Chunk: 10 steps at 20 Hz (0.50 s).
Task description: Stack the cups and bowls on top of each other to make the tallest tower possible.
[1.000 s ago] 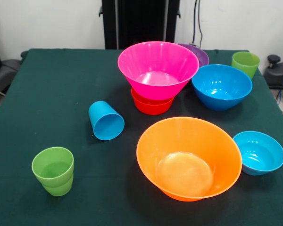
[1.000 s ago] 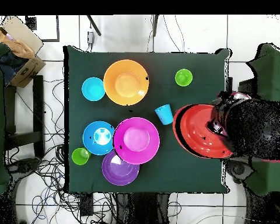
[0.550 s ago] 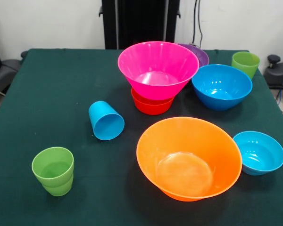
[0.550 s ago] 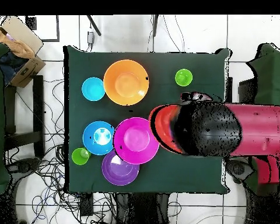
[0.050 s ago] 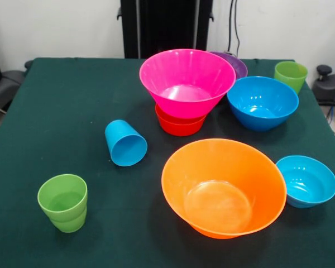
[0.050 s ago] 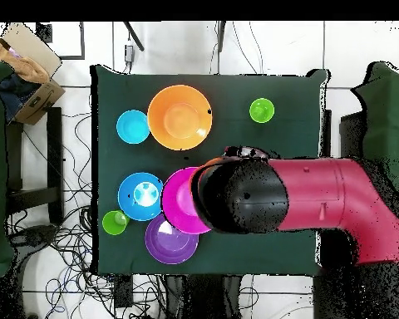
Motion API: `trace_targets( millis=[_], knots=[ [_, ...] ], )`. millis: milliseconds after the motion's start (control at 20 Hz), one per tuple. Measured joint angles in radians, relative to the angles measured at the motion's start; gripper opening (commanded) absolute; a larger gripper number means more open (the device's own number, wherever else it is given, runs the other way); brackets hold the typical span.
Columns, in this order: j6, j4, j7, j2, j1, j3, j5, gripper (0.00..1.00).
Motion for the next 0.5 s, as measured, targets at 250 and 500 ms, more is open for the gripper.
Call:
trace_targets(
  millis=[250,500],
  knots=[
    [-0.036,0.044,0.033,-0.027,0.024,-0.033,0.023,0.00],
    [-0.082,0.084,0.049,-0.043,0.040,-0.060,0.029,0.00]
  ],
)
